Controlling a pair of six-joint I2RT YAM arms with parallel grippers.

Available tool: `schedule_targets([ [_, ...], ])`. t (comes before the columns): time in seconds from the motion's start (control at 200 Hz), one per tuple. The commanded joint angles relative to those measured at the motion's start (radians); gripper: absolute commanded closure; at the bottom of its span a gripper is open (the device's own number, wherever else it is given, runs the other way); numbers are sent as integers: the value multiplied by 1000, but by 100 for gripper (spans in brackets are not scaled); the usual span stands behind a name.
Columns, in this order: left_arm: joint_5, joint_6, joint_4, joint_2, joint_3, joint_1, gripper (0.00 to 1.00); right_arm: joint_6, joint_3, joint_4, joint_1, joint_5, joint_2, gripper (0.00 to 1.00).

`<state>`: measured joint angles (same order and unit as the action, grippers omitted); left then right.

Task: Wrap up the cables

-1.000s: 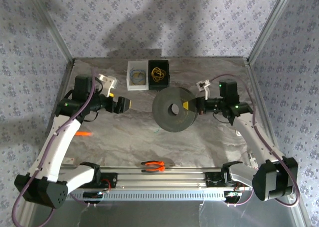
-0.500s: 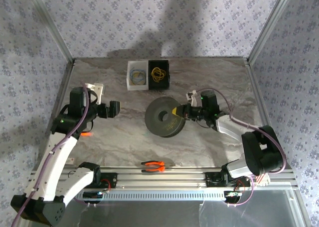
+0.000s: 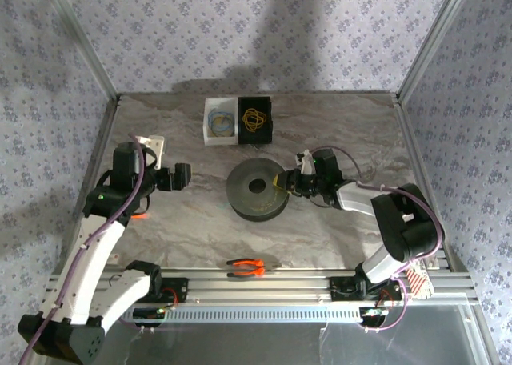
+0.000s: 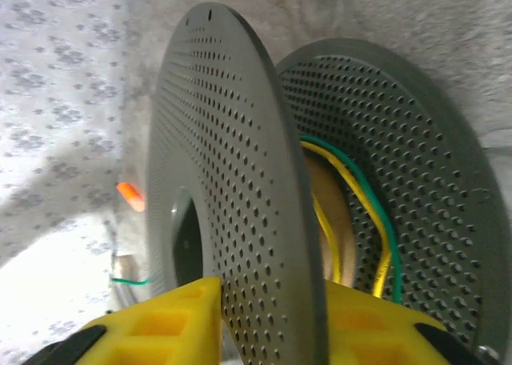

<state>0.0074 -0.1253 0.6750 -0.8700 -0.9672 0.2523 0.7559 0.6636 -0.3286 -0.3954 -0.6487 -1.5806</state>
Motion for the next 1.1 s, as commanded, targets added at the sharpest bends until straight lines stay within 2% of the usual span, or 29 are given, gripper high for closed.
schedule_targets([
  [0.0,-23,-7,-29,22,5,-4,0,-104,62,188,-4,85,30,58],
  [0.16,-39,-7,-42,37,15,-5,0,-243,163,460,19,146,135,28],
  [0.205,-51,-10,-54,43,20,-5,0,-300,205,566,27,173,166,17],
  [0.25,-67,-13,-73,52,29,-6,0,-358,252,678,31,243,202,1],
  [0.35,-137,-12,-145,96,77,-7,0,-474,323,847,53,401,291,0],
  [0.4,-210,-12,-220,130,126,-8,0,-527,326,862,60,546,343,0],
  [0.465,-324,9,-362,173,227,-8,0,-571,268,773,54,766,428,0],
  [0.515,-408,13,-481,210,316,-8,0,-656,170,629,44,878,507,0],
  [0.575,-465,17,-610,249,422,-14,0,-791,-9,389,40,932,608,0],
  [0.64,-519,-8,-713,265,508,-29,0,-895,-196,90,53,958,680,0],
  [0.68,-526,-31,-768,260,557,-44,0,-921,-274,-18,78,956,692,0],
  [0.79,-528,-57,-857,191,637,-88,0,-874,-331,-37,178,962,645,0],
  [0.934,-539,-40,-979,82,684,-126,0,-825,-420,-268,268,931,530,0],
  [1.034,-516,-34,-1081,-35,701,-177,0,-823,-417,-396,294,947,383,0],
  [1.094,-489,-14,-1141,-107,703,-207,0,-851,-391,-414,295,927,333,0],
])
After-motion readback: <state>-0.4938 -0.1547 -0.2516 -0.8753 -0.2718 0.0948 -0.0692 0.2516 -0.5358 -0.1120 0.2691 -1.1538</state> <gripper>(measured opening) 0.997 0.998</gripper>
